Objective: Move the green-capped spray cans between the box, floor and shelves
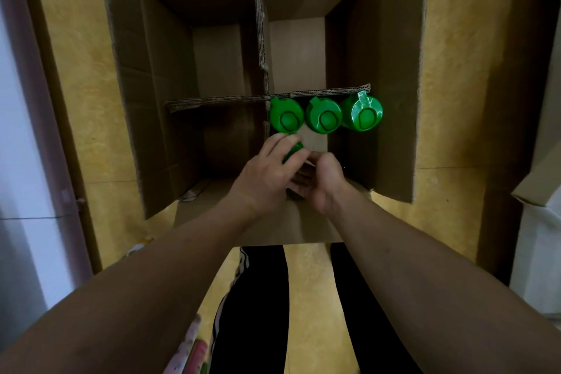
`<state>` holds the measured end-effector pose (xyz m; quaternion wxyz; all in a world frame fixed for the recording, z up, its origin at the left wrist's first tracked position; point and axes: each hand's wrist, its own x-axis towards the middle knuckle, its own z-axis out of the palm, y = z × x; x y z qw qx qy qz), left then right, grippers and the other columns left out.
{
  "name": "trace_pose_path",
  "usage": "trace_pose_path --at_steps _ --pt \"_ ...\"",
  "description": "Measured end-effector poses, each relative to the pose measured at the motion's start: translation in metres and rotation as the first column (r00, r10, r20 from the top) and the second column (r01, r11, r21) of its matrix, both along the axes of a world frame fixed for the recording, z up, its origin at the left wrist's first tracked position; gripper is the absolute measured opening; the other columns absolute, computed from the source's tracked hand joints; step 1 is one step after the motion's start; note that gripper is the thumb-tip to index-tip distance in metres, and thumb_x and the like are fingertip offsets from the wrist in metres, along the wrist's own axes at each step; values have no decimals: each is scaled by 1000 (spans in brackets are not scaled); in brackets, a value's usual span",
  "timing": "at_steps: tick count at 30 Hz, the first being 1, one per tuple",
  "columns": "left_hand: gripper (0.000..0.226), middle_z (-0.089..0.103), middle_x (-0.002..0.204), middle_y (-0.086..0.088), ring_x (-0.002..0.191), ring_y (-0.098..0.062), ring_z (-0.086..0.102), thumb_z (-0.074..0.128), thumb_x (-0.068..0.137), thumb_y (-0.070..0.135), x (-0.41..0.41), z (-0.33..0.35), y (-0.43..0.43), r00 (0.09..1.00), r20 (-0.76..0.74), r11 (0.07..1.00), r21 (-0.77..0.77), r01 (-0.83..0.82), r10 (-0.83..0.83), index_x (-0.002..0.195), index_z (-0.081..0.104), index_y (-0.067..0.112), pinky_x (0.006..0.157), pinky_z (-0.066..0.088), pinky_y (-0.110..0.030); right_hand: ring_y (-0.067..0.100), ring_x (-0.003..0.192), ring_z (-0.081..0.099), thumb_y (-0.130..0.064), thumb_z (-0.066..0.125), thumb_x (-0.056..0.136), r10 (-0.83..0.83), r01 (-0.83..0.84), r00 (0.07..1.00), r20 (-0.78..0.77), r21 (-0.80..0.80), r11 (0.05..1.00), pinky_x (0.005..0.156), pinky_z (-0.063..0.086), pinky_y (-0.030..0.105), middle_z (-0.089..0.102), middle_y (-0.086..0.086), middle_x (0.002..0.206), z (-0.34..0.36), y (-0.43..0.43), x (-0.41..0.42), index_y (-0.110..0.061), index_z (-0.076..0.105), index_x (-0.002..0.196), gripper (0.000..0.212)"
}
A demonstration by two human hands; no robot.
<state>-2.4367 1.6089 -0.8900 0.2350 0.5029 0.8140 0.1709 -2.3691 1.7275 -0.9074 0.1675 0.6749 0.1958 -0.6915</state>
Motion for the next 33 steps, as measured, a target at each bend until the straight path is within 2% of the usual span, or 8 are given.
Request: trace_pose_path --at_steps 3,7,10,13,16,22,28,33 --pt "44 48 140 -20 132 -40 43 54 87 11 -1 12 -8 1000 7 1000 14 -24 23 131 58 7 78 60 -49 34 114 64 -28 42 103 40 -40 999 9 -9 999 99 53 49 71 16 116 10 1 -2 -12 67 114 31" --pt "44 52 137 -21 128 -39 48 66 88 14 -14 44 -16 997 -39 997 -33 -64 62 130 61 5 86 57 -52 31 103 64 -31 47 98 283 -300 952 118 180 937 82 57 44 66 11 114 36 14 -8 -16 59 122 30" --pt "53 47 145 -17 135 -36 43 65 91 30 -39 84 -4 995 -69 993 -87 -82 76 140 54 10 99 51 -53 30 102 62 -31 56 96 553 -593 803 222 381 709 94 55 43 66 7 115 81 37 -19 -20 65 126 33" --pt "63 39 154 -15 143 -34 36 60 94 43 -62 140 21 985 -143 986 -121 -114 97 149 44 15 111 41 -53 33 119 59 -29 56 99 702 -703 658 273 556 443 99 49 36 66 11 128 141 66 -36 -16 67 128 33" --pt "71 32 160 -12 147 -31 29 56 95 52 -80 209 49 968 -160 963 -160 -218 193 155 33 21 117 34 -48 28 125 58 -34 54 100 767 -700 561 311 673 239 100 46 33 63 7 135 209 89 -53 -18 59 138 42" --pt "77 25 163 -10 148 -31 24 53 94 61 -108 378 82 915 -206 922 -104 -374 347 156 28 24 117 32 -48 34 118 57 -42 52 97 811 -634 379 446 763 -124 94 53 44 60 12 132 375 143 -81 -25 47 146 52" --pt "79 25 163 -8 148 -29 24 54 93 63 -125 556 105 868 -326 925 79 -371 375 157 29 24 118 29 -42 31 124 54 -47 56 97 717 -500 457 526 819 -282 96 54 42 52 9 144 557 184 -86 -29 37 154 63" --pt "82 24 164 -5 150 -27 20 54 90 68 -127 670 123 842 -372 919 209 -335 392 157 30 29 119 27 -42 33 142 36 -52 58 95 616 -413 485 621 783 -464 111 41 49 39 8 157 685 198 -76 -31 31 156 70"
